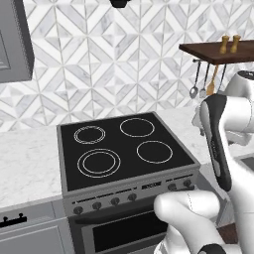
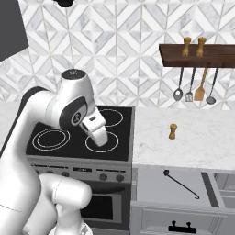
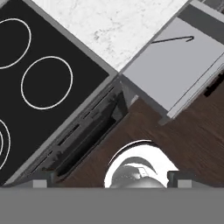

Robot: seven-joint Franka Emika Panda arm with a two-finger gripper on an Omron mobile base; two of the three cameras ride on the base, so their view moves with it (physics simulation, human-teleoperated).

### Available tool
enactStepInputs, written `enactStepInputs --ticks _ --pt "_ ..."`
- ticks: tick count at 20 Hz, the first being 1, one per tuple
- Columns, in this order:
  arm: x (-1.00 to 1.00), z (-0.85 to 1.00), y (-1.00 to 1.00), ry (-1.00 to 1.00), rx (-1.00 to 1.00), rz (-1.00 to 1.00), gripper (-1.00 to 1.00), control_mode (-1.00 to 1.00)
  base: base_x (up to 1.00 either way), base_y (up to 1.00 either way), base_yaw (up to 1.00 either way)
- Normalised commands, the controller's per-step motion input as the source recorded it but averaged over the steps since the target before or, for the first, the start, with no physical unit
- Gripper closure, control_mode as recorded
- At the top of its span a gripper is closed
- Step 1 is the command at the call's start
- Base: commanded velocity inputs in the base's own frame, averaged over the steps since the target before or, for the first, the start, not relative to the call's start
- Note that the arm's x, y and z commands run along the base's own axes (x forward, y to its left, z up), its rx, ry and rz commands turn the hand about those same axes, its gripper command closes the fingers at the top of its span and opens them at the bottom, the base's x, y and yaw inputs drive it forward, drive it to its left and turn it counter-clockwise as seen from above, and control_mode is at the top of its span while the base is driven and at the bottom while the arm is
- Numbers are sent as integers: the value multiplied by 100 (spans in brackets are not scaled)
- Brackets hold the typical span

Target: Pick the ladle from the drawer and place it on the counter.

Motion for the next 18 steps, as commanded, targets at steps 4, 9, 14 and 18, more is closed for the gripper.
enactStepInputs --ticks 4,9,14,18 --pt "-44 -15 -100 0 9 -55 -100 -100 0 0 0" --pt "-64 -27 -100 0 7 -46 -100 -100 0 0 0" --pt "-59 -55 -100 6 11 -33 -100 -100 0 0 0" --pt "-24 -69 -100 12 15 -28 -100 -100 0 0 0"
